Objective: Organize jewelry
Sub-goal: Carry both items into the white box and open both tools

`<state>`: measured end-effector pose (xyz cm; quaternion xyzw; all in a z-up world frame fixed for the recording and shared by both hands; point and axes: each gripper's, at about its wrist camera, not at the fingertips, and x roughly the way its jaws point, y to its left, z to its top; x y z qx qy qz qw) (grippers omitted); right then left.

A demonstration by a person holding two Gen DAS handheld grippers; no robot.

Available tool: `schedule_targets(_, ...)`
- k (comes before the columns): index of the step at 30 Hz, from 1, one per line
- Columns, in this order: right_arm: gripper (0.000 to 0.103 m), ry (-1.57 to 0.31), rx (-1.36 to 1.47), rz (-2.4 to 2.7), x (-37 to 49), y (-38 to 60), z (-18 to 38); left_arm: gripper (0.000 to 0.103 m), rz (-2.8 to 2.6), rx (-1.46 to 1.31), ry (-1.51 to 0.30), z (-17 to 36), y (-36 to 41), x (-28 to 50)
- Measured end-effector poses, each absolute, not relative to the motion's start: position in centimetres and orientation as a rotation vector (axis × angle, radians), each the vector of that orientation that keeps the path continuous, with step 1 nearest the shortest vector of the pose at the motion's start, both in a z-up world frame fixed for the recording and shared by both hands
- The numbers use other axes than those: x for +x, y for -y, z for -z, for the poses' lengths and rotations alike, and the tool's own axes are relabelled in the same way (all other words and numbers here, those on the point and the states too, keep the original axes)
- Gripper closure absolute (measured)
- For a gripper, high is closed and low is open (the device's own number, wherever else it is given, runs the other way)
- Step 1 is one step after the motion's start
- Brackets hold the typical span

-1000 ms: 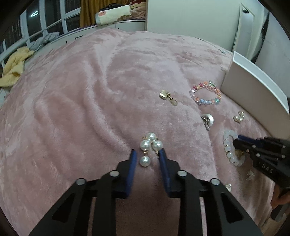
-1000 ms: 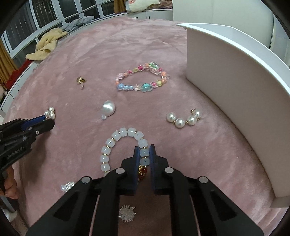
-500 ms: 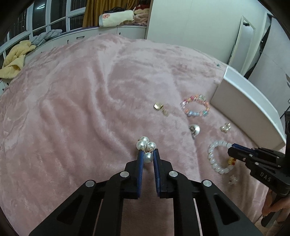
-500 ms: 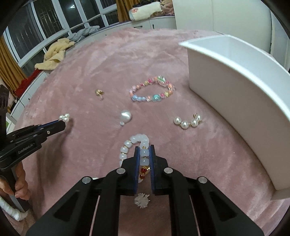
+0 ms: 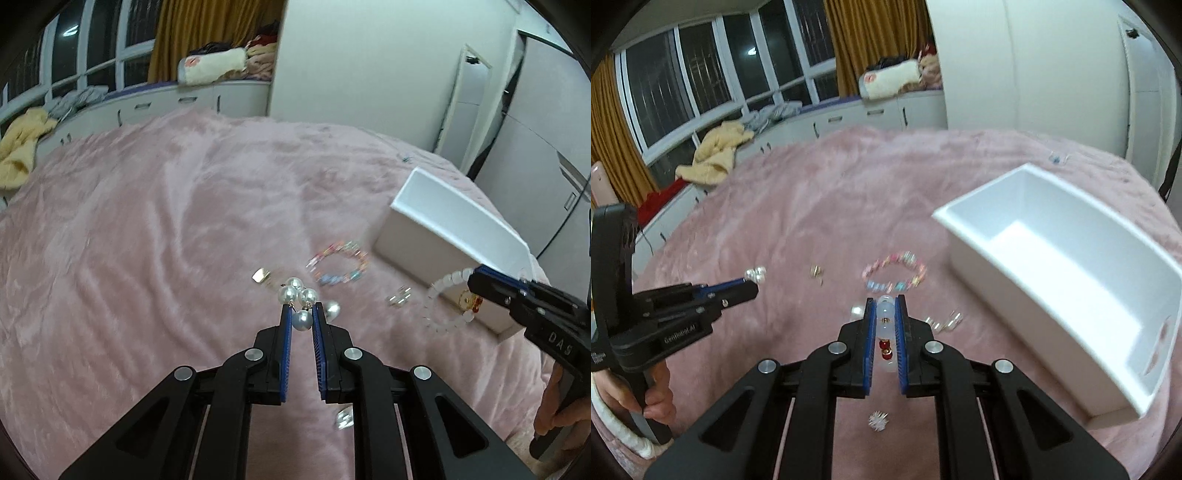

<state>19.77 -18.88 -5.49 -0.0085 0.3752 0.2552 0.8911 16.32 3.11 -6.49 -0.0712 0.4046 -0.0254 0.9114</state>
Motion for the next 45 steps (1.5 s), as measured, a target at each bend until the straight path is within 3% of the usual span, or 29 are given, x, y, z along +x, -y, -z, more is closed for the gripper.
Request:
schedule_targets(17, 0.092, -0.661, 0.012, -0.355, 23.6, 29.1, -0.2, 0.087, 0.278, -0.021, -0.776, 0.7, 9.3, 24.8)
schedule_targets(40, 0.092, -0.906, 0.008, -0.24, 31.0, 36.5, 10.0, 0.086, 0.38, 0.125, -1.093, 11.3, 22.2, 37.6)
schedule_targets(41, 0.092, -0.913, 0.009, -0.237, 31.1, 36.5, 10.2, 0.085, 0.376, 0.132, -1.095, 11.4, 22.4, 37.7)
schedule_targets(45, 0.089, -0.904, 0.004, -0.222, 30.9, 36.5, 10.3, 0.063, 0.363, 0.115, -1.064, 11.1, 22.4, 37.8)
